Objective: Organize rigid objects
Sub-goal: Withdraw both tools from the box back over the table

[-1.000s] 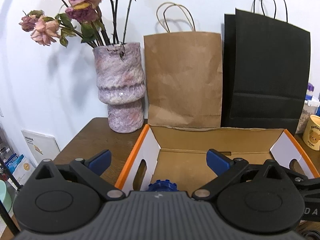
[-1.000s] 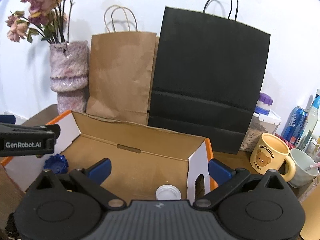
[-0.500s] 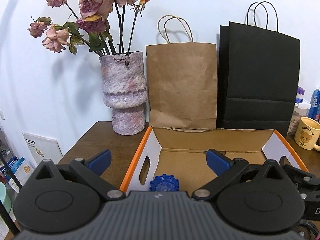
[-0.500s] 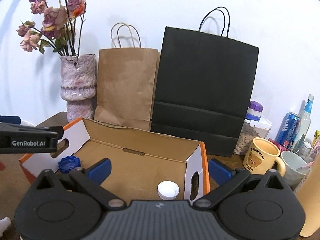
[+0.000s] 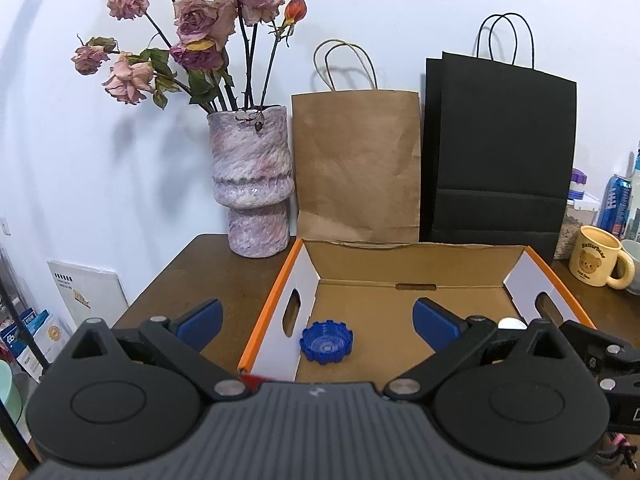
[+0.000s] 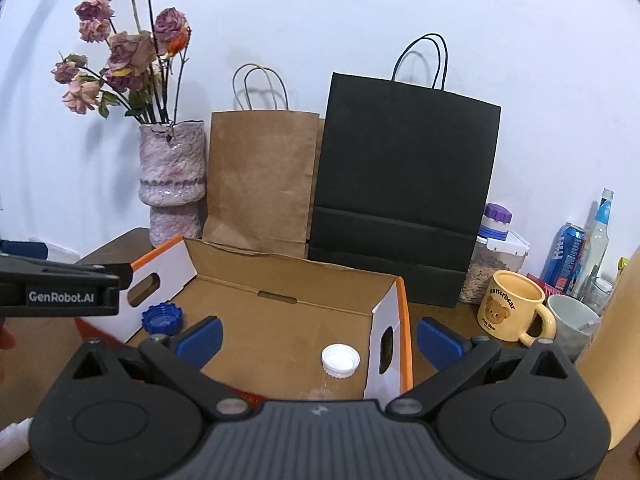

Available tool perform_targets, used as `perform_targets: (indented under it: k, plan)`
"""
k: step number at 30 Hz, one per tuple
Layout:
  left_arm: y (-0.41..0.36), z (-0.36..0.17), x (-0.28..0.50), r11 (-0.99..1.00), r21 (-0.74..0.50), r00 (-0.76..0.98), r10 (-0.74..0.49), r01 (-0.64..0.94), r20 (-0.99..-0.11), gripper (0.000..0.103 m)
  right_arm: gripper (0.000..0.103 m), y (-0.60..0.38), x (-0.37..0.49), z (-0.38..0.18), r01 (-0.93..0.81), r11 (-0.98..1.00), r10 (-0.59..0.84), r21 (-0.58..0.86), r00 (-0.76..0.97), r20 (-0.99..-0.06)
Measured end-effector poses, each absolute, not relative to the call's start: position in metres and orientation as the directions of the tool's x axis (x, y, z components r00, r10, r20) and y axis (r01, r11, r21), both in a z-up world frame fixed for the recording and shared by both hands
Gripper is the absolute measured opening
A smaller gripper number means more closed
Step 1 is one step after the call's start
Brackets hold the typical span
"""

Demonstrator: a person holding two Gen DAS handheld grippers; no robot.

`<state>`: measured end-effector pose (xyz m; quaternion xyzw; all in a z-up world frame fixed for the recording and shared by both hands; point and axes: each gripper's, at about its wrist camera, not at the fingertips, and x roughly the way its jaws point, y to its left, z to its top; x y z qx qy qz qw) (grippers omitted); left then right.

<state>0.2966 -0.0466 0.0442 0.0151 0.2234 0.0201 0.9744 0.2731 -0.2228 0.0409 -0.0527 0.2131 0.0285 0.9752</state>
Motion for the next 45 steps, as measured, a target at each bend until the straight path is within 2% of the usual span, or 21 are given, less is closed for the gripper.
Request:
perform_targets:
  k: [19, 45]
  plan:
    - [-0.042, 0.046, 0.225, 0.999, 0.022, 0.895, 0.039, -0.032, -0.445, 0.103, 0.103, -0.222, 0.2, 0.036, -0.088, 0.994, 0.053, -0.064, 0.908, -0.417]
    - [-0.025, 0.011, 0.13, 0.999, 0.049, 0.86, 0.039, -0.016, -0.508, 0.103, 0.103, -0.215, 0.107, -0.005, -0.129, 0.99, 0.091, -0.047, 0.872, -0.48]
